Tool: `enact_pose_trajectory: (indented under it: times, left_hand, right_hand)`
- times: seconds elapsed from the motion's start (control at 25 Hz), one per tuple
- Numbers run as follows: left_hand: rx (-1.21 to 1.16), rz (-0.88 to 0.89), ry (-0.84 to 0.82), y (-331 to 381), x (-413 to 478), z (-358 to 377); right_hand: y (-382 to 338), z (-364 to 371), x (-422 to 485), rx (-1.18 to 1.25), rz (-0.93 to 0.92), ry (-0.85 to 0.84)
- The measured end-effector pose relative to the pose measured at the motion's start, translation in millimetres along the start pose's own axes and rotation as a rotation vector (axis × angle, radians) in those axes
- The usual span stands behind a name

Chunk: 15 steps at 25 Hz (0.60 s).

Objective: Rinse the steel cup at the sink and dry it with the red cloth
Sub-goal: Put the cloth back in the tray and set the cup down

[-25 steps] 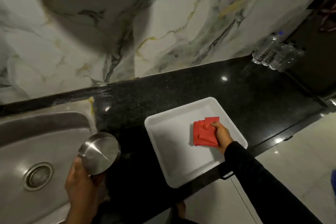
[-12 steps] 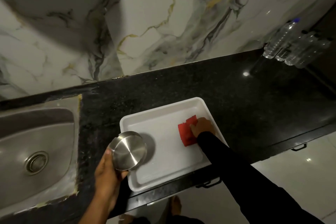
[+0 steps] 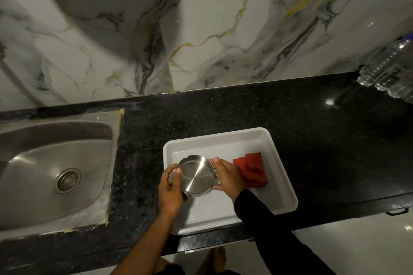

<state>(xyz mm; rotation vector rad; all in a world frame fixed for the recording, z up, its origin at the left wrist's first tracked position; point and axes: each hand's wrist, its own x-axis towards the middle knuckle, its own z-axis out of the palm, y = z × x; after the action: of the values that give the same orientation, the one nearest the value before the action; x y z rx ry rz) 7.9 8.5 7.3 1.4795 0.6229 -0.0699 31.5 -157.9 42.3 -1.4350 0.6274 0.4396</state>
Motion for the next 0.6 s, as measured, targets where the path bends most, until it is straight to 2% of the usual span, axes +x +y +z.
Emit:
enact_pose_trajectory:
  times: [0.12,0.36,0.52,0.6]
  left_hand:
    - [0.103,0.036,0.017,-10,9,11]
    - [0.269,-0.02,0.016,-18,16,33]
    - [0.226,-0.19,-0.006,-15,20,38]
    - [0.206,-0.218,-0.008,-14,23,41]
  right_hand:
    - [7,3,10,-0.008,-0.047,0.114]
    - [26,-8,36,-0.374,-0.119,0.202]
    - [30,-8,47,-0.223,-0.041,0.215]
    - [32,-6,49,-0.174,-0.007,0.203]
